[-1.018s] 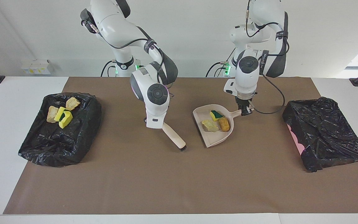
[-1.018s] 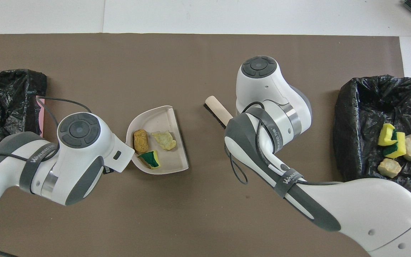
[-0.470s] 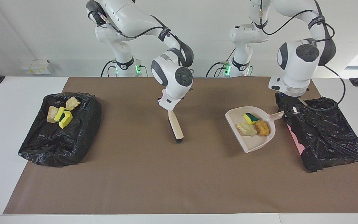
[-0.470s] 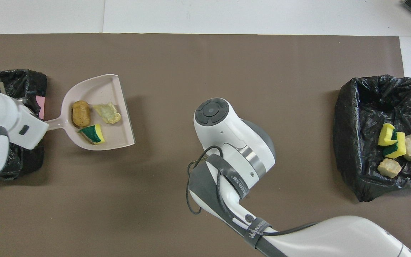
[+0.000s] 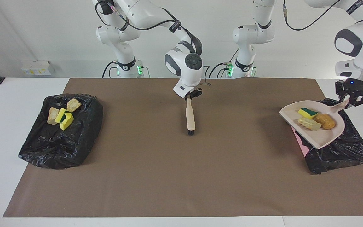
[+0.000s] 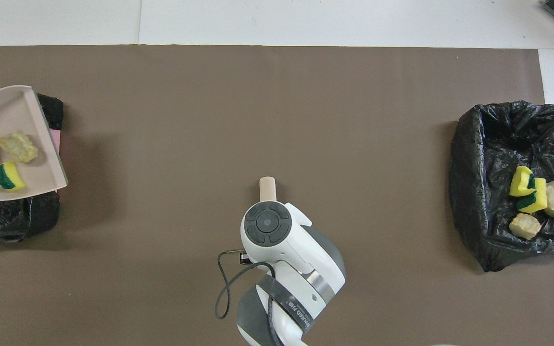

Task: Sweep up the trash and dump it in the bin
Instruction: 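Tip the dustpan into the bin while the right gripper sets down the brush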

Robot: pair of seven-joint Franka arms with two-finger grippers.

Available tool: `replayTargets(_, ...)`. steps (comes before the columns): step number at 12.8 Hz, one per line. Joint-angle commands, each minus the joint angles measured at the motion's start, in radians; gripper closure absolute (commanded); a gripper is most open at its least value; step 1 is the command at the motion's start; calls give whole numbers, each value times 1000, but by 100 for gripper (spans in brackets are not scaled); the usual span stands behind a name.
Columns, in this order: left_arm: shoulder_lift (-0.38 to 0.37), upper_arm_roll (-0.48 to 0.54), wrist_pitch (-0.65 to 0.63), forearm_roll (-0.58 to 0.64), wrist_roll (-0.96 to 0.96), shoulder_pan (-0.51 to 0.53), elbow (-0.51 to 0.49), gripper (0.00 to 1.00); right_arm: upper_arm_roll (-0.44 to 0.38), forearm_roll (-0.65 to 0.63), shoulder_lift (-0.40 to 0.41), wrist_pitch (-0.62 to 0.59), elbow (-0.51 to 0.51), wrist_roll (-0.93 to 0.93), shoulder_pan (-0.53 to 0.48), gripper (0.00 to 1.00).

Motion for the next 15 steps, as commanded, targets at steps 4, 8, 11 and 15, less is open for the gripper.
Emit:
replayTargets(4, 84, 132, 106, 76, 162, 0, 100, 100, -2, 28, -18, -4, 17, -13, -12, 0)
replayTargets(8, 108, 138, 181, 327, 154, -3, 106, 100, -5, 8, -42, -220, 165, -14, -58, 0)
replayTargets(11, 108, 140, 189, 493, 144, -13, 106, 100, -9, 6, -126, -271, 183, -87, -164, 0)
replayTargets(15, 101, 132, 172, 694, 0, -23, 106, 100, -10, 11, -214, -305, 183, -291, -321, 0)
